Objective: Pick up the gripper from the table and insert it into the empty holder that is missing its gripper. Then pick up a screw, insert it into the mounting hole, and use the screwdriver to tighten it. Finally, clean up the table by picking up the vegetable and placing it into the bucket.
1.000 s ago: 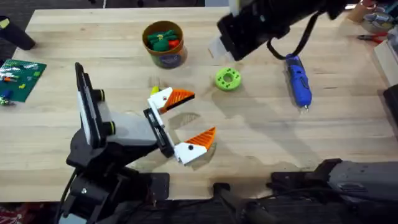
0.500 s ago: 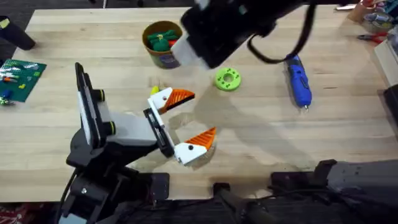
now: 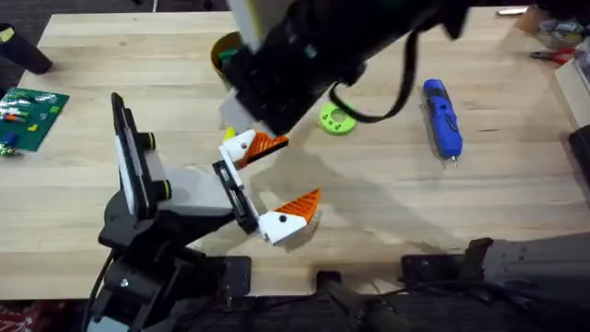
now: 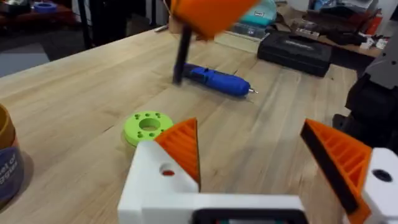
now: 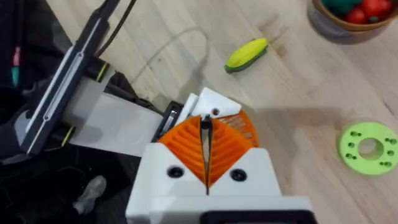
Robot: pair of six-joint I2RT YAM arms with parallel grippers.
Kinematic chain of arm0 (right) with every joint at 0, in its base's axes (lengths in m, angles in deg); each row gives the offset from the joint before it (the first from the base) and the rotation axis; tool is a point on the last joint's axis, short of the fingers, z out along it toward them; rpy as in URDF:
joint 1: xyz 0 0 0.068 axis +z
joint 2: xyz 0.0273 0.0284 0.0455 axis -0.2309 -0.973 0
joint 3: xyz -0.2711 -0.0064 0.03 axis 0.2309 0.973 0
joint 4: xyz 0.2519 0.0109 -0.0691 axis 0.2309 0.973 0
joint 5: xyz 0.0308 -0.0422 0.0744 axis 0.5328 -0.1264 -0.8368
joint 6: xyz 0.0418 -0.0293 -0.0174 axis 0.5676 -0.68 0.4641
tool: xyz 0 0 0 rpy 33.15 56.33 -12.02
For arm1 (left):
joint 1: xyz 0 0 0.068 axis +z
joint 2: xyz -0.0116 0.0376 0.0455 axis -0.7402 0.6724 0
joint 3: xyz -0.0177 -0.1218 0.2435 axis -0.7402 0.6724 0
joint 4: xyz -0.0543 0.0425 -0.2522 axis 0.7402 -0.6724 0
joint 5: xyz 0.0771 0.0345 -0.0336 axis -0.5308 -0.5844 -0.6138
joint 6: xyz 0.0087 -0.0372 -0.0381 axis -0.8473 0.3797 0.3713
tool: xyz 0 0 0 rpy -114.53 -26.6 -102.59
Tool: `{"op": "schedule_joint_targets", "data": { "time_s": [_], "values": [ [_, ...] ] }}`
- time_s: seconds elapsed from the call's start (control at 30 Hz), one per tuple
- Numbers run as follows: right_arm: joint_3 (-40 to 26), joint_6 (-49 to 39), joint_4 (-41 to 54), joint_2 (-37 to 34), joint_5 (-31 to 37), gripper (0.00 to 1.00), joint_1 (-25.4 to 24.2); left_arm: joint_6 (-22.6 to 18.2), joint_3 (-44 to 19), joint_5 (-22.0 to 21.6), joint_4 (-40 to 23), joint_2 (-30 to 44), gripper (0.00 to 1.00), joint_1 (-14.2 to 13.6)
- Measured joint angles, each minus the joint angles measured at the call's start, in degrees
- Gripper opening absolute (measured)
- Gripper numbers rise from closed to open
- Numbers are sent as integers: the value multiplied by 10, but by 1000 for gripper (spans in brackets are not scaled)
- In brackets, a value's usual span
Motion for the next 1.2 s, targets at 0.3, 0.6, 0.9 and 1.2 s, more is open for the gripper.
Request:
{"op": "schedule_joint_targets", "data": {
  "time_s": [0.3, 0.6, 0.9, 1.2],
  "values": [
    [-1, 0, 4, -30, -6, 7, 12, 0, 0, 0, 0, 0, 986, 0],
    [-1, 0, 16, -30, 7, 7, 12, 0, 0, 0, 0, 0, 986, 0],
    [-1, 0, 18, -47, 9, 7, 12, 0, 0, 0, 0, 0, 986, 0],
    [-1, 0, 18, -55, 9, 7, 12, 0, 0, 0, 0, 0, 986, 0]
  ]
}}
